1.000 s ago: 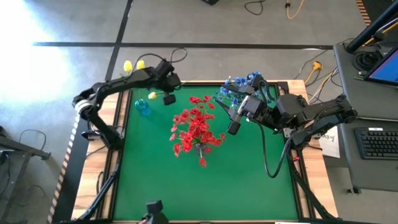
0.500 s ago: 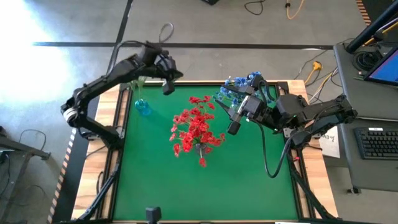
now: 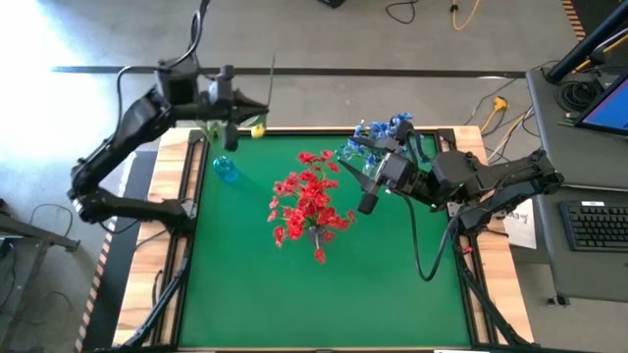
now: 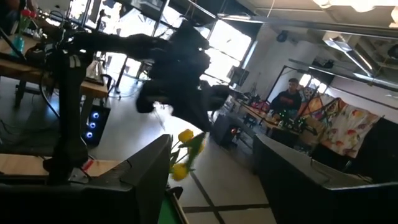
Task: Sort flowers into vase by color
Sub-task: Put the yellow flower into the blue vase
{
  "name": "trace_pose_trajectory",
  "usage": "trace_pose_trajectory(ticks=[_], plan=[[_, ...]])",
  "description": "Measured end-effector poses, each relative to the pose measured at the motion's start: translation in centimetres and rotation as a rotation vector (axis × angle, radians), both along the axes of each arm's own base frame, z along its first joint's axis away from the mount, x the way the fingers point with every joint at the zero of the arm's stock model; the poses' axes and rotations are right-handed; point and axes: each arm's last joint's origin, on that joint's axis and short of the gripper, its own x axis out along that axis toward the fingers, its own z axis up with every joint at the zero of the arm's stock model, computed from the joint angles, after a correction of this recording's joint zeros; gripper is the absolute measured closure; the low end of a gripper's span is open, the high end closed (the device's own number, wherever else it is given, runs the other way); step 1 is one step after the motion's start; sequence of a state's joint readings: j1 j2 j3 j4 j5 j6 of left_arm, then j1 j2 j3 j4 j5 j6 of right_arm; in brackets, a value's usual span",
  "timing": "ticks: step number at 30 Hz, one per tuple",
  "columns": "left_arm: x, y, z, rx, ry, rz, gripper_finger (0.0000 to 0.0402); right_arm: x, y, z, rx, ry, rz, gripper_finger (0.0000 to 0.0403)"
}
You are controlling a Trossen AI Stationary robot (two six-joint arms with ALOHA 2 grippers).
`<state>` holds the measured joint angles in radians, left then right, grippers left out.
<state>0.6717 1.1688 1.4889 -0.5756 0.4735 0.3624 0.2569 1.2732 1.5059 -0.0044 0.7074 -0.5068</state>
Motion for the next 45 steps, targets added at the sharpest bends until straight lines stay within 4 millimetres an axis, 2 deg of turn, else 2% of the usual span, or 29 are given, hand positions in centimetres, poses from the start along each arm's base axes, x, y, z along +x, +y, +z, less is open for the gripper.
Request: trace_pose_trajectory(ticks=[8,16,27,34,39,45], plan=[[-1.7,-5.0,-1.3,0.008,-0.022,-0.104,0.0401,0.2,0.1,-0.7,-0.004,0.019,0.001,0.0184],[-2.8,-8.2,-3.1,0.072,-0.019,-0.207,0.0402,0.3,0.1,-1.0,-0.008,0.029,0.000,0.0184],[-2.3,-10.2,-3.5,0.097,-0.020,-0.341,0.0402,0.4,0.1,-1.2,-0.010,0.034,0.016,0.0184],[-2.2,-10.8,-3.2,0.102,-0.036,-0.380,0.0402,0.8,0.8,-1.3,0.018,0.011,0.241,0.0184],[-2.1,-11.5,-3.3,0.107,-0.029,-0.417,0.0402,1.5,1.0,-1.8,0.018,0.018,0.259,0.0184],[-1.8,-12.9,-3.4,0.262,0.000,-0.332,0.0402,2.2,1.2,-2.3,-0.011,0.046,0.254,0.0184]])
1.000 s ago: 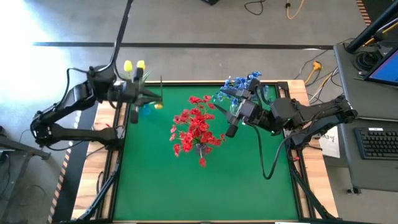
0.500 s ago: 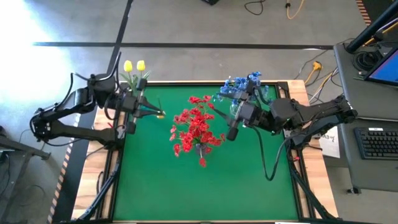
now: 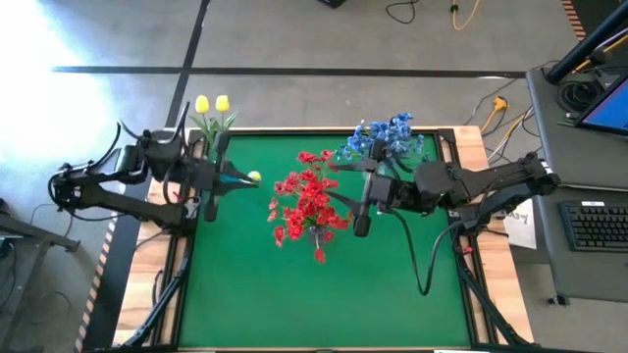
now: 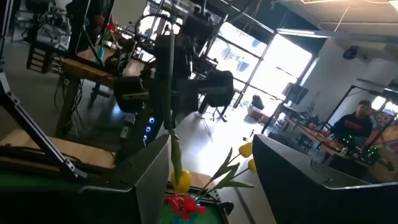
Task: Sort flowers into vase by color
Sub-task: Put the yellow flower into the blue vase
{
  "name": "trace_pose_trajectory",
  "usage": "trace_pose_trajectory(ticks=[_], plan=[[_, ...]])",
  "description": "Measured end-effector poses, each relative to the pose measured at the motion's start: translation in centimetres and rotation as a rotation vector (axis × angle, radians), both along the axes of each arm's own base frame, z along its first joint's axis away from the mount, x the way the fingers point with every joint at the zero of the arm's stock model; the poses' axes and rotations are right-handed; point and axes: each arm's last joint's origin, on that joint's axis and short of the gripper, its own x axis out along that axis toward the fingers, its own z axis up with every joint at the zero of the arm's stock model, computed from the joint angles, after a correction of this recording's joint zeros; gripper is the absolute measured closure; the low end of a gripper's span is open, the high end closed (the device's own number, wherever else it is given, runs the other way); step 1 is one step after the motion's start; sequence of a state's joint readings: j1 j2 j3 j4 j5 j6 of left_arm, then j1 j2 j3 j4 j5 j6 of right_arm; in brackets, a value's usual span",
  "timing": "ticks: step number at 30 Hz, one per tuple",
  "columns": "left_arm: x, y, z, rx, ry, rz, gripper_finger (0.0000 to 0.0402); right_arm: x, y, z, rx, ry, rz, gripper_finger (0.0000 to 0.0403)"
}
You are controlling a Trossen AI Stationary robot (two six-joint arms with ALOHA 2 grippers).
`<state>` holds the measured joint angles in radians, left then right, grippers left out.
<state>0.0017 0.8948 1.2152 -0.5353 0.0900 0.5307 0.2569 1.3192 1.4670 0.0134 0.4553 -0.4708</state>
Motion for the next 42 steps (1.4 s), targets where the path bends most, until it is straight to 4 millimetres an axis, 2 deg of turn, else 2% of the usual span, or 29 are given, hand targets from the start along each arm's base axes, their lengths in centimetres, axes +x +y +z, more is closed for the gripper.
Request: trace_pose_trajectory(ticks=[4,8,17,28,35,38,42], plan=[[0.5,-1.4,0.1,0.129,-0.026,-0.017,0.0402,0.3,0.1,-0.1,-0.027,0.003,-0.001,0.0184],[0.8,-2.4,0.4,0.261,-0.066,0.049,0.0402,0.9,0.3,-0.4,-0.080,0.000,0.015,0.0184],[2.4,-3.0,-0.4,0.470,-0.017,0.075,0.0402,4.0,1.4,-1.9,-0.193,-0.074,0.123,0.0184],[3.6,-3.0,-0.8,0.519,0.008,0.122,0.0402,7.3,1.4,-4.0,-0.191,-0.155,0.189,0.0184],[3.8,-3.2,-0.7,0.509,-0.005,0.125,0.0402,9.2,1.0,-4.1,-0.198,-0.179,0.213,0.0184],[3.8,-3.2,-0.7,0.505,-0.003,0.125,0.0402,9.7,0.9,-4.4,-0.202,-0.165,0.202,0.0202],[3.7,-3.2,-0.8,0.494,-0.003,0.129,0.0402,9.9,0.6,-4.1,-0.200,-0.179,0.192,0.0268]])
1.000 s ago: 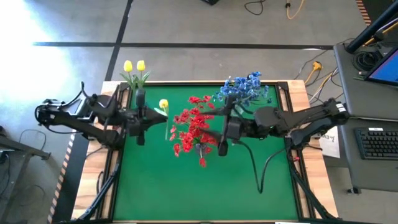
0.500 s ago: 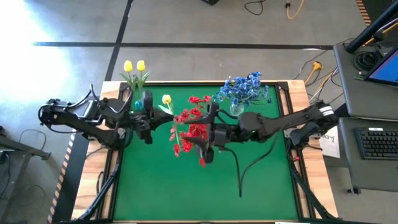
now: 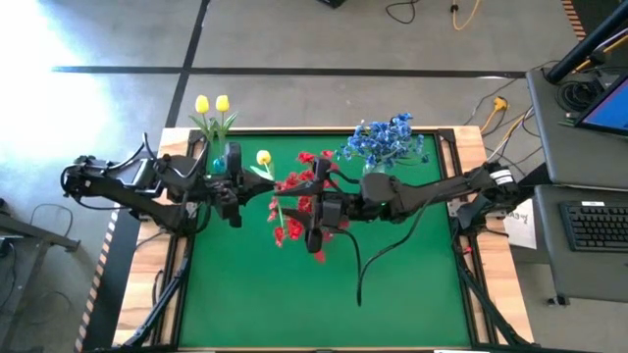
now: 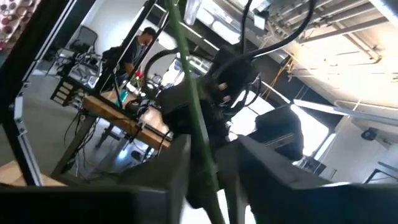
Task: Sort flowers into vase by color
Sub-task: Put the yellow flower into the blue vase
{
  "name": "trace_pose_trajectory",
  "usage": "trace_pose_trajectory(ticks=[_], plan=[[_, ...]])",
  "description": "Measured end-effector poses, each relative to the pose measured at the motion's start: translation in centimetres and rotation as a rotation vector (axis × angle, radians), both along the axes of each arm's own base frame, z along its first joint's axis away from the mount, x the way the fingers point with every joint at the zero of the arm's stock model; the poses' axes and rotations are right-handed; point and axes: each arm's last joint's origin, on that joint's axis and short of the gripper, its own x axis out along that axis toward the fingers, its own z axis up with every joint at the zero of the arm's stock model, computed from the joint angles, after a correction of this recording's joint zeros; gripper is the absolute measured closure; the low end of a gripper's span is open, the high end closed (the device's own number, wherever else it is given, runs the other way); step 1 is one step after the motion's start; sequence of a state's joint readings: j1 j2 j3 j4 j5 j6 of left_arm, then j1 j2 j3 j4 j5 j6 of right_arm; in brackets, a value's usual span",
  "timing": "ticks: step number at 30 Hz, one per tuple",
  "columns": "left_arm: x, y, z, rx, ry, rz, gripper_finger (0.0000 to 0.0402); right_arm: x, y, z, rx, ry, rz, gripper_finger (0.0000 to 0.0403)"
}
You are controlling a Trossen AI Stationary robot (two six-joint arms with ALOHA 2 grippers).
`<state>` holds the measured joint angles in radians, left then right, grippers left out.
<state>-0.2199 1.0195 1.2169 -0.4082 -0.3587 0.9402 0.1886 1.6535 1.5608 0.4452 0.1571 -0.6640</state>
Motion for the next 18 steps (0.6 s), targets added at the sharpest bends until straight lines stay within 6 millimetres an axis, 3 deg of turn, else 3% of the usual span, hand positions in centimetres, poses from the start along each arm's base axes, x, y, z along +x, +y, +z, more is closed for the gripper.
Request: trace_pose_trajectory(ticks=[6,13,18], plan=[[0.00,0.00,-0.03,-0.005,0.003,0.003,0.0402,0.06,-0.16,-0.05,-0.035,0.012,-0.009,0.0383],[0.06,0.03,0.22,-0.075,-0.035,0.031,0.0395,0.05,-0.14,-0.02,-0.047,0.008,-0.009,0.0392],[-0.37,0.15,0.41,-0.130,-0.052,0.050,0.0338,0.04,-0.14,-0.01,-0.105,0.005,-0.025,0.0393]])
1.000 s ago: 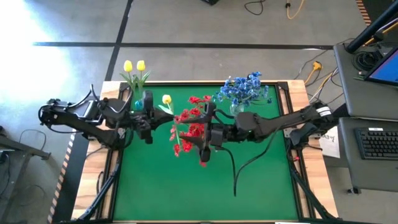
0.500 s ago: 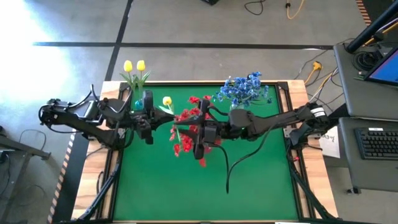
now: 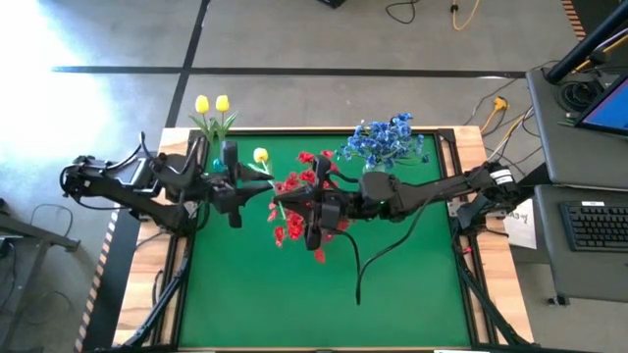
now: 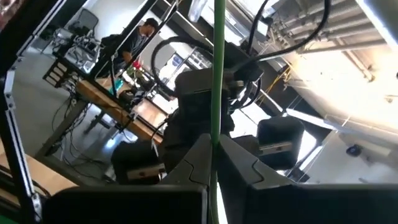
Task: Sort flowers into vase by color
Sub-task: Put the yellow flower into the blue vase
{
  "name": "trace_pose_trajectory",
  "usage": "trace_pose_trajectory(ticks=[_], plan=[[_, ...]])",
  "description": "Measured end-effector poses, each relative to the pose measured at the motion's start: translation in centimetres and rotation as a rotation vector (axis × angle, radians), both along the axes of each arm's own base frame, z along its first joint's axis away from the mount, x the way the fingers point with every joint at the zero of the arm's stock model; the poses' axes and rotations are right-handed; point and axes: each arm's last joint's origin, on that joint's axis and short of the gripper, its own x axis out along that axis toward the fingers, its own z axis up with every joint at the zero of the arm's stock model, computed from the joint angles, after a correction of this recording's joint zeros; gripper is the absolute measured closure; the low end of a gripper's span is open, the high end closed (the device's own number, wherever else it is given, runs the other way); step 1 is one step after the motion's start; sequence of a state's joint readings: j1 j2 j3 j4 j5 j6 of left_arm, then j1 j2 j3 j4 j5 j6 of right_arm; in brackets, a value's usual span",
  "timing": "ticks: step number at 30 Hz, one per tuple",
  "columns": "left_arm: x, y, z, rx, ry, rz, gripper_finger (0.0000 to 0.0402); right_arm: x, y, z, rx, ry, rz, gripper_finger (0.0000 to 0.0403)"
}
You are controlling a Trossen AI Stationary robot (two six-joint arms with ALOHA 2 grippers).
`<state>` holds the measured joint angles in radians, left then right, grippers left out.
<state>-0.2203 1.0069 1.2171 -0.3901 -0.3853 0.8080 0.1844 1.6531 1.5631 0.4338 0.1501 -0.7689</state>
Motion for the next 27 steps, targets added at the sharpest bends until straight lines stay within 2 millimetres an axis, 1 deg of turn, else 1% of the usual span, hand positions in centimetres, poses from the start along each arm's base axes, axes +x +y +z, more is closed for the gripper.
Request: trace_pose_trajectory(ticks=[4,7,10,12,16,19,23,25,27], plan=[[-0.6,0.3,0.7,-0.075,-0.072,0.055,0.0269,-0.3,0.0,0.3,-0.110,-0.007,-0.038,0.0393],[-1.4,0.6,1.3,-0.131,-0.129,0.116,0.0223,-0.8,0.0,0.9,-0.225,-0.026,-0.078,0.0393],[-2.3,0.8,1.8,-0.206,-0.171,0.124,0.0192,-1.6,0.2,1.8,-0.367,-0.044,-0.162,0.0393],[-2.9,0.9,2.0,-0.275,-0.202,0.127,0.0178,-2.3,0.5,2.5,-0.471,-0.059,-0.209,0.0393],[-3.6,1.0,2.4,-0.452,-0.254,0.119,0.0165,-3.4,1.4,3.4,-0.717,-0.082,-0.268,0.0393],[-3.7,0.6,2.4,-0.653,-0.244,-0.018,0.0165,-3.6,2.0,3.2,-0.921,-0.063,-0.295,0.0393],[-2.4,-0.4,2.1,-0.816,-0.140,-0.239,0.0168,-3.1,2.4,2.1,-1.122,0.005,-0.290,0.0393],[-1.3,-0.8,1.7,-0.867,-0.108,-0.265,0.0170,-2.7,2.5,1.4,-1.187,0.038,-0.280,0.0393],[-0.2,-1.0,1.2,-0.900,-0.090,-0.250,0.0172,-2.3,2.6,1.0,-1.245,0.046,-0.284,0.0393]])
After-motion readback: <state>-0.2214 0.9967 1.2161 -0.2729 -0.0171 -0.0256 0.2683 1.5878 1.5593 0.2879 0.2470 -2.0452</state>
